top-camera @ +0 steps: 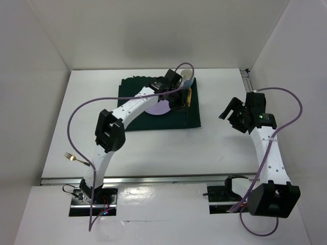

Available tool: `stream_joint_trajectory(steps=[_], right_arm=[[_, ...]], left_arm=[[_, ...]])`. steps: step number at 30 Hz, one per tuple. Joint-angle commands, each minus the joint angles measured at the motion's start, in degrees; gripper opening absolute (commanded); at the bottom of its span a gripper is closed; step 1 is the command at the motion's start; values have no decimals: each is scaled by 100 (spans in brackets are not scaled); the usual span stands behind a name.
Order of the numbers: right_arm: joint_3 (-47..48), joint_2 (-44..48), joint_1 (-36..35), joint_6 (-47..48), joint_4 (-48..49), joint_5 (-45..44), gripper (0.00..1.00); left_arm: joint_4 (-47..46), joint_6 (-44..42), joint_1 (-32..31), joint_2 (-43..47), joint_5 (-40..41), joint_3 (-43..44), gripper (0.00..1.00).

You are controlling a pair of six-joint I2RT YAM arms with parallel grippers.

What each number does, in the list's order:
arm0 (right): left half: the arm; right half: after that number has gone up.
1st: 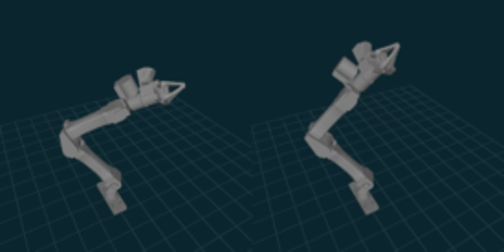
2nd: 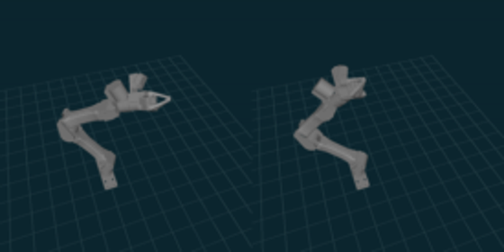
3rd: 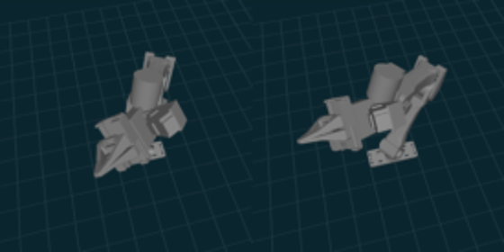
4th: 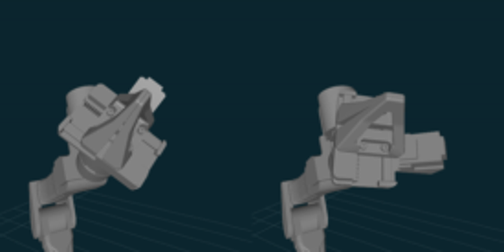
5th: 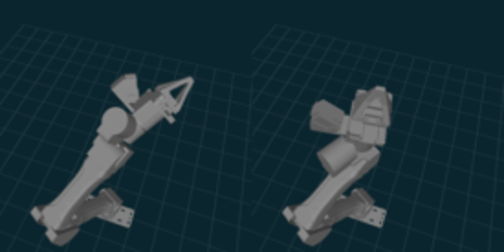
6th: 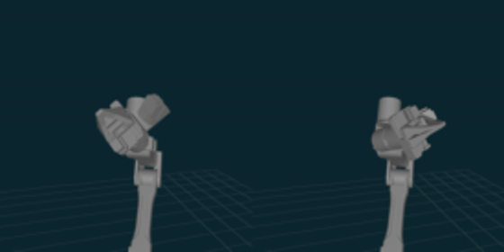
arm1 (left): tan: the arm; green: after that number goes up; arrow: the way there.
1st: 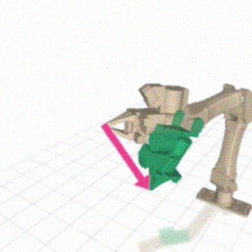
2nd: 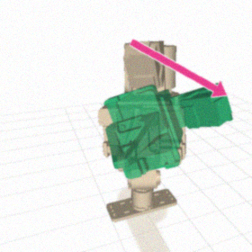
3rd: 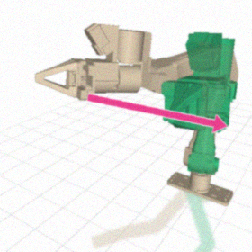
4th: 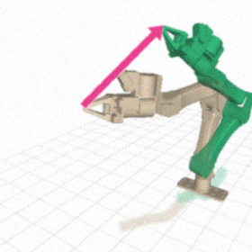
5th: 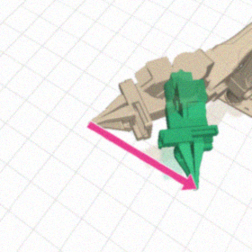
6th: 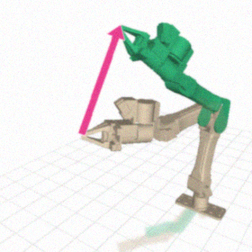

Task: Set the dinner table for one person

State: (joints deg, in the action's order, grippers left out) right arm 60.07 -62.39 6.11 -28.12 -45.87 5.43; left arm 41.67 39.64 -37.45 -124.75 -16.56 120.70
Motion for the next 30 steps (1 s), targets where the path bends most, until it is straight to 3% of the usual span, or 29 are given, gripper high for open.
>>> stream_joint_trajectory(steps=[1,3,11,19,21,23,26,27,30], right_arm=[[110,122,110,-18,-335,248,85],[171,236,163,-18,-484,248,85],[57,359,268,166,-476,301,85],[57,465,268,166,-581,353,86],[57,465,268,166,-581,353,86],[57,465,268,166,-581,415,86],[57,517,268,280,-581,336,86],[57,456,268,281,-581,336,86],[250,298,268,281,-581,336,86]], left_arm=[[-291,544,45,-645,-77,593,0],[-230,545,45,-1075,108,1094,0],[-774,720,45,-1779,907,1306,0],[-1091,651,45,-2317,539,1561,0],[-1179,651,45,-2317,601,1404,9],[-1240,651,45,-2317,548,1403,28],[-1188,589,45,-2317,487,1456,36],[-1188,537,45,-2195,574,1369,48],[-1188,405,45,-1958,697,1175,58]])
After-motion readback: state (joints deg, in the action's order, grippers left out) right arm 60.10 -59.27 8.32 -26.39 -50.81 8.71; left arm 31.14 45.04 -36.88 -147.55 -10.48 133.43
